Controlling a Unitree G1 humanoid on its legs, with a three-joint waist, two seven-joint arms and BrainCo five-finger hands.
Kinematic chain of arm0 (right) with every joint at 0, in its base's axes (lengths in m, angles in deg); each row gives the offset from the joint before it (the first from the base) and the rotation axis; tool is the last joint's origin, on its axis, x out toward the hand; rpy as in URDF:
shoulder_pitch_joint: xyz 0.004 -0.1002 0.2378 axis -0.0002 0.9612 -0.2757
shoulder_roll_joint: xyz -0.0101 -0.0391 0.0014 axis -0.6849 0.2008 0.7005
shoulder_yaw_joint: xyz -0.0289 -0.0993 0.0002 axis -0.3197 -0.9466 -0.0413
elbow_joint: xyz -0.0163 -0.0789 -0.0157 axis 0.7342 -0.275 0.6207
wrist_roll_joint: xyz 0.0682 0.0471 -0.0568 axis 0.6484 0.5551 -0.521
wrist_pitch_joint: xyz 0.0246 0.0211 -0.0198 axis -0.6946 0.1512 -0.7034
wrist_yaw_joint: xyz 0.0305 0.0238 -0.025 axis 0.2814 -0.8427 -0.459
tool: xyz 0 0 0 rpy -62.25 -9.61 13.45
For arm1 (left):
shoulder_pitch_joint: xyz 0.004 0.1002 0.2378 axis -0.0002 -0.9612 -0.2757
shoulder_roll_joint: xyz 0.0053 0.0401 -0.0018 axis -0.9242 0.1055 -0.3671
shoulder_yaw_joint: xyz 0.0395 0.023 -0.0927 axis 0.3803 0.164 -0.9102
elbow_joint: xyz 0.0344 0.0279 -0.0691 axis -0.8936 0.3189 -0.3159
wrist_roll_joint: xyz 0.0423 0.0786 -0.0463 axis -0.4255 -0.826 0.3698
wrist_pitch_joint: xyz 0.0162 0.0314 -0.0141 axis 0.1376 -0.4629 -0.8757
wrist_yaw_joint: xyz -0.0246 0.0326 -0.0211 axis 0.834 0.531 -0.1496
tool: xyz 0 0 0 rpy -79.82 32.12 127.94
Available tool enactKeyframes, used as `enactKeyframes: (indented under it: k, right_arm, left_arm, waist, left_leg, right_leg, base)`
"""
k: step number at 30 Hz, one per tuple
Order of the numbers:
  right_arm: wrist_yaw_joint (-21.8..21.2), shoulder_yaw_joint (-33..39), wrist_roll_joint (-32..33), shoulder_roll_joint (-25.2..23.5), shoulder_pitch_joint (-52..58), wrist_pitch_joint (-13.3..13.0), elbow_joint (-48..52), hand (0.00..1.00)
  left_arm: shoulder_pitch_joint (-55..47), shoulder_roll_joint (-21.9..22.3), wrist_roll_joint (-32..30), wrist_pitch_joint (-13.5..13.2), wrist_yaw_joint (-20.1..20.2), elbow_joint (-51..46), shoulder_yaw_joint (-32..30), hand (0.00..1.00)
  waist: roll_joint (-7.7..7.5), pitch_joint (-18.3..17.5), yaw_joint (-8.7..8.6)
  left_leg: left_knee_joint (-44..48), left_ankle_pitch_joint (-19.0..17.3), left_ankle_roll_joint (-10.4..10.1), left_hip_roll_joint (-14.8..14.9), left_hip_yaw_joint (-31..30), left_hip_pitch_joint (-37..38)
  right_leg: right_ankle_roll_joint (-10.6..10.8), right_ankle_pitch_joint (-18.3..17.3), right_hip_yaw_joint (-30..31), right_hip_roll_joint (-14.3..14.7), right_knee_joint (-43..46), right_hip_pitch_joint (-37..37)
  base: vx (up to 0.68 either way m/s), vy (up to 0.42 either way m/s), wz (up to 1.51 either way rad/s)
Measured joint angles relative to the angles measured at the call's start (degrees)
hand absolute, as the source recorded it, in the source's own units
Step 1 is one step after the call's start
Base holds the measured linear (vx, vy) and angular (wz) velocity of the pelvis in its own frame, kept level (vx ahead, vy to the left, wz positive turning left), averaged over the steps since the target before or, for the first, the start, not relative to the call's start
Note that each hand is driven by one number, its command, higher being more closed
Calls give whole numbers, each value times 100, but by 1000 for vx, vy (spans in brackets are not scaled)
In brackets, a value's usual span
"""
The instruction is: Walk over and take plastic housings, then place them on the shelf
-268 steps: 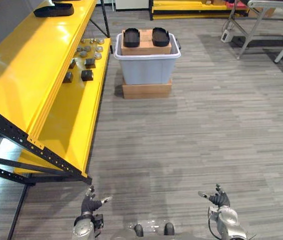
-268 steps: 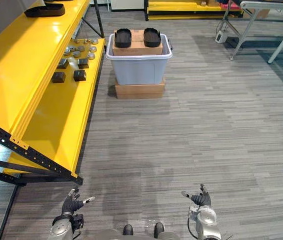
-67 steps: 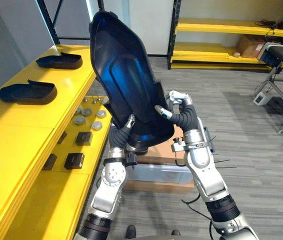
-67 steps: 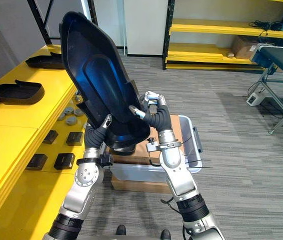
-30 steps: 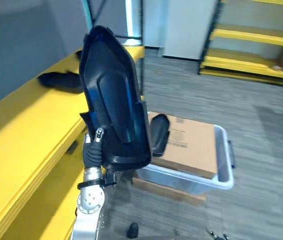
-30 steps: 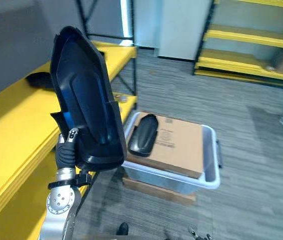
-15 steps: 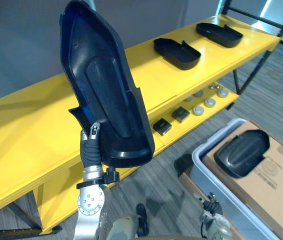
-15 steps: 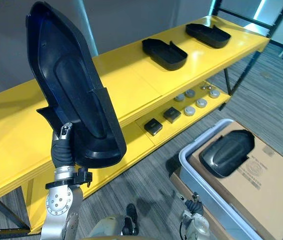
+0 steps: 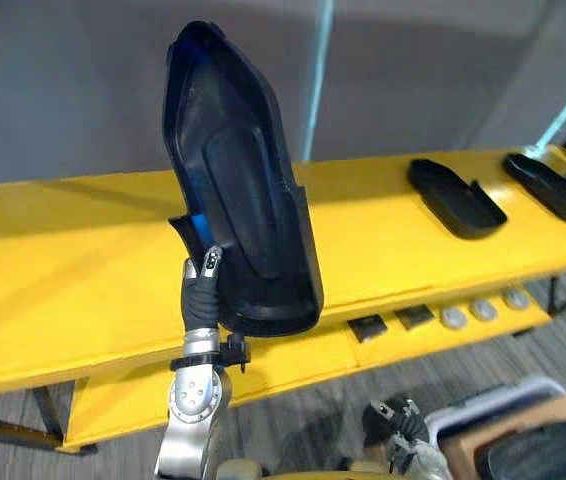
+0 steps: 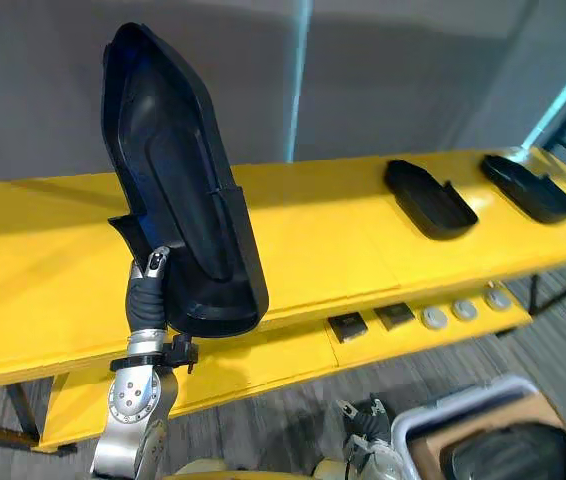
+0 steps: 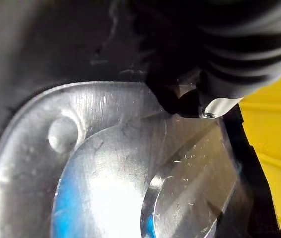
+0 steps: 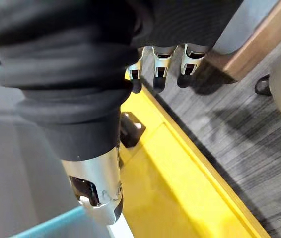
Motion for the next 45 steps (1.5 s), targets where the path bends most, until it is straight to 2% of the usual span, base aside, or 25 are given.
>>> enactKeyframes:
  k: [1, 2, 4, 6, 9, 11, 12, 16, 19, 22, 27, 31, 34, 37, 44, 45]
  right_arm:
    - [-1, 12, 0, 31, -20, 1, 0, 0]
    - [0, 44, 1, 62, -18, 1, 0, 0]
    - [3, 133, 1, 77, 2, -4, -2, 0]
    - [0, 197, 1, 72, 0, -30, -2, 0]
    - [-8, 208, 0, -18, 12, -23, -126, 0]
    - [-8, 209, -5, -24, 20, -21, -333, 0]
    - [-6, 211, -5, -19, 37, -21, -375, 0]
    - [-8, 278, -61, 15, 0, -5, -607, 0]
    - [-12, 278, -180, 22, -47, 5, -702, 0]
    - [-29, 279, -245, 21, -52, 15, -783, 0]
    - [-142, 277, -351, 28, -47, 18, -799, 0]
    - [-158, 263, -429, 57, -54, 22, -801, 0]
    - [-193, 246, -448, 78, -36, 26, -800, 0]
    - [-236, 207, -451, 144, -7, 74, -800, 0]
    - [-247, 157, -451, 241, 24, 140, -799, 0]
    - [-248, 156, -452, 246, 18, 140, -798, 0]
  left_arm:
    - [5, 40, 0, 2, 6, 81, 26, 100]
    - [5, 76, 0, 5, 7, 141, 88, 100]
    - [8, 126, 0, 3, 11, 269, 134, 100]
    - [31, 108, 1, 3, 7, 340, 131, 100]
    - [311, -21, -1, 5, -24, 733, 102, 100]
    - [575, -95, -67, 97, -50, 1073, 50, 100]
    - [665, -105, -119, 103, -72, 1173, 30, 100]
    - [1445, -302, -391, 245, -306, 2092, -390, 100]
    - [1925, -431, -522, 423, -547, 2723, -680, 100]
    - [2286, -567, -602, 599, -686, 3257, -905, 100]
    - [2522, -658, -766, 791, -886, 3777, -1285, 100]
    - [2726, -720, -782, 954, -996, 4179, -1585, 100]
    - [2798, -816, -781, 1026, -1025, 4415, -1810, 100]
    - [2989, -896, -765, 1108, -1037, 4717, -1985, 100]
    - [3441, -996, -694, 1113, -1030, 5098, -2161, 100]
    - [3545, -1049, -658, 1117, -1025, 5277, -2165, 0]
  waist:
    - [26, -6, -9]
    - [68, -19, -11]
    - [96, -78, 4]
    - [70, -135, 7]
    - [50, -155, 18]
    - [54, -172, -7]
    - [46, -177, -19]
    - [159, -282, -244]
    - [175, -287, -355]
    - [178, -287, -468]
    - [197, -274, -503]
    - [228, -260, -519]
    - [222, -257, -593]
    - [219, -254, -643]
    - [199, -210, -746]
    - [196, -208, -772]
  left_leg:
    - [-193, 102, -167, 90, 192, 51]
    - [-287, 126, -200, 147, 305, 107]
    - [-611, 225, -56, 211, 500, 308]
    - [-810, 337, -13, 206, 572, 415]
    - [-1073, 483, -20, 236, 676, 485]
    - [-1332, 628, -69, 291, 801, 674]
    - [-1382, 651, -71, 291, 836, 712]
    - [-1744, 776, 56, 311, 970, 898]
    - [-2002, 981, 21, 296, 1027, 963]
    - [-2136, 1069, 75, 297, 1041, 977]
    - [-2200, 1132, 143, 295, 1044, 958]
    - [-2638, 1492, 48, 302, 1018, 909]
    - [-2936, 1664, 14, 328, 1013, 933]
    - [-2960, 1667, 7, 362, 1072, 888]
    - [-2965, 1682, -18, 407, 1135, 719]
    - [-2965, 1682, -18, 407, 1146, 718]
  right_leg:
    - [-30, 2, -106, 18, -136, 105]
    - [-33, 4, -166, 58, -244, 225]
    - [-35, 5, -220, 127, -420, 401]
    - [-70, 31, -211, 160, -604, 466]
    - [-149, 199, -174, 258, -932, 535]
    - [-218, 437, 14, 380, -1223, 654]
    - [-189, 465, 55, 389, -1281, 683]
    - [-183, 679, 196, 494, -1668, 773]
    - [-164, 899, 306, 527, -1917, 770]
    - [-144, 1016, 397, 564, -2071, 761]
    - [-137, 1122, 527, 598, -2223, 740]
    - [-185, 1300, 565, 640, -2277, 498]
    - [-219, 1410, 573, 700, -2405, 450]
    - [-220, 1416, 604, 747, -2581, 468]
    - [-217, 1414, 708, 818, -2724, 359]
    - [-217, 1414, 717, 819, -2725, 357]
  base:
    - [257, -236, 62]
    - [155, -122, 38]
    - [151, -99, 11]
    - [127, -53, -2]
    - [80, -25, -8]
    - [39, 0, -28]
    - [38, 11, -23]
    - [4, 8, -21]
    - [-45, 6, -25]
    - [-69, -5, -9]
    - [-148, -22, -8]
    - [-201, -40, -2]
    - [-205, -46, -1]
    - [-161, -43, -6]
    - [-44, -24, -4]
    - [15, -1, -4]
